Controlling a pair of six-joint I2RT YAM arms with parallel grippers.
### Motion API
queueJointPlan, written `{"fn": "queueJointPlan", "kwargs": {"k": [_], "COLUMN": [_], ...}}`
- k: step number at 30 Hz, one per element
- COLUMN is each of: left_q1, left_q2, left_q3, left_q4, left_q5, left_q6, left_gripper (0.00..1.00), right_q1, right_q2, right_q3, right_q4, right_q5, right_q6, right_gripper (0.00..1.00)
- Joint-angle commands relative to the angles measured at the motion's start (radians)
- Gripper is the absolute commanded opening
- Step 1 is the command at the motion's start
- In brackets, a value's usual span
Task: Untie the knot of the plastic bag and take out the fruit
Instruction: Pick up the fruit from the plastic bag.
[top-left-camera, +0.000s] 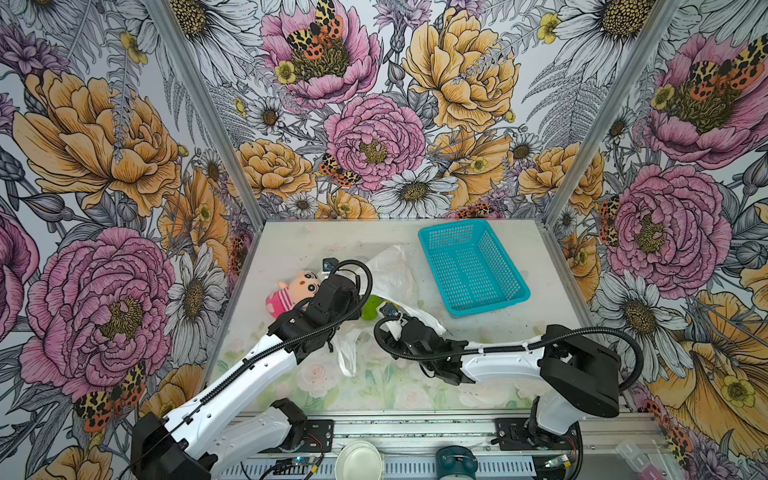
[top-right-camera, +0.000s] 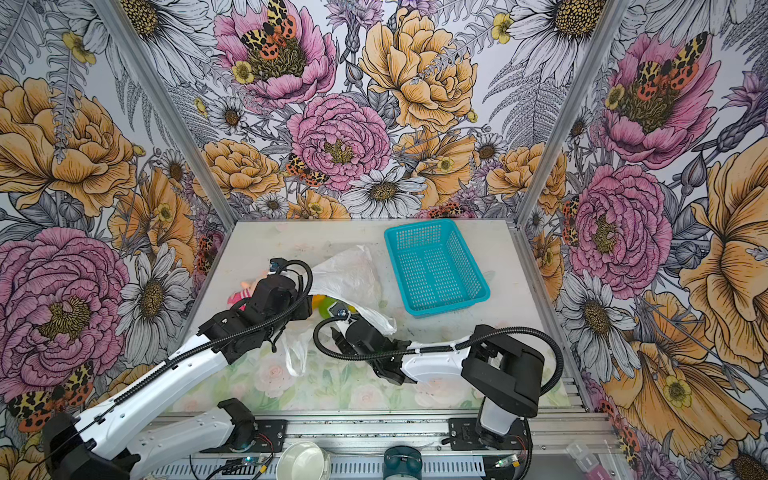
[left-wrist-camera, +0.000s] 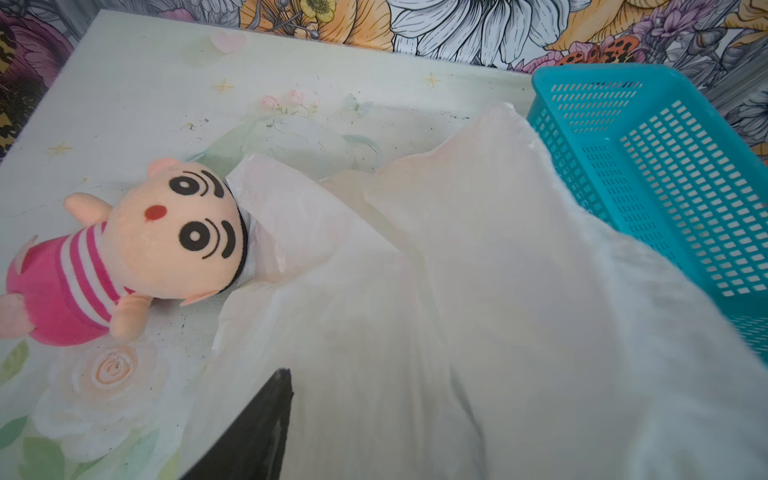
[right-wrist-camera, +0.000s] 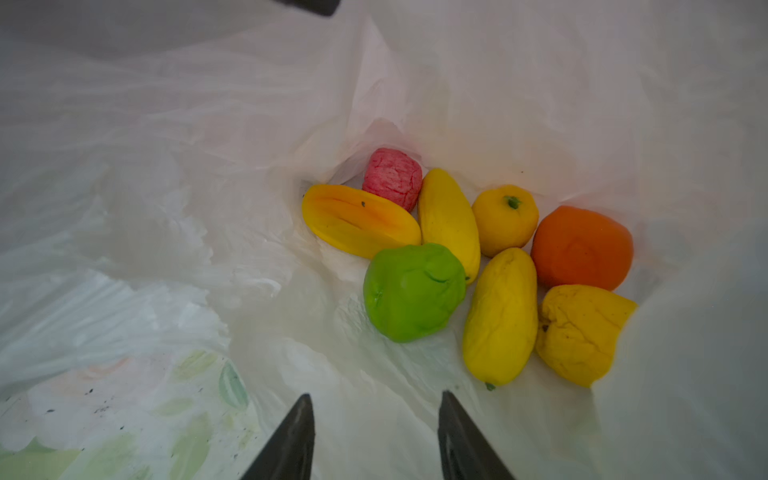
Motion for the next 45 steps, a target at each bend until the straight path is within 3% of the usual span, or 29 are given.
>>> {"fn": "queueJointPlan", "kwargs": {"k": [1, 4, 7, 9, 16, 23, 31, 37, 45], "left_q1": [-0.019, -0.043, -0.046, -0.047, -0.059, -0.071, -0.081, -0.088, -0.103], "left_q2": [-0.046, -0.059, -0.05, -0.04, -0.028, -0.049, -0.039, -0.052, -0.056], "left_q3": [-0.03, -0.045, -0.05, -0.052, -0.047, -0.052, -0.042, -0.041, -0.044], "left_q4": [0.056, 0.057, 0.059, 0.058, 0.06, 0.056, 0.051, 0.052, 0.048], "left_q5": [-0.017, -0.085, -0.095, -0.103, -0.132, -0.146, -0.132, -0.15, -0.133], "left_q6": [0.01, 0.035, 0.038, 0.045, 0.057, 0.064, 0.067, 0.068, 0.066], "left_gripper": [0.64, 0.64, 0.64, 0.64, 0.64, 0.65, 0.66, 0.67, 0.68], "right_q1": [-0.001, -0.002, -0.019, -0.051, -0.073, -0.045, -0.058, -0.072, -0.085], "right_q2": [0.045, 0.07, 0.08, 0.075, 0.207, 0.255, 0.245, 0.312, 0.468], "right_q3": [0.046, 0.082, 0.11, 0.112, 0.161, 0.03, 0.034, 0.154, 0.369], "right_q4": [-0.005, -0.034, -0.043, -0.036, -0.009, 0.251, 0.279, 0.214, 0.083], "right_q5": [-0.009, 0.014, 0.072, 0.059, -0.014, -0.056, -0.024, 0.122, 0.177], "right_q6": [0.007, -0.023, -0.022, -0.003, 0.001, 0.021, 0.055, 0.118, 0.151], "right_gripper": [0.58, 0.64, 0.6, 0.56, 0.56, 0.61, 0.89, 0.97, 0.99]}}
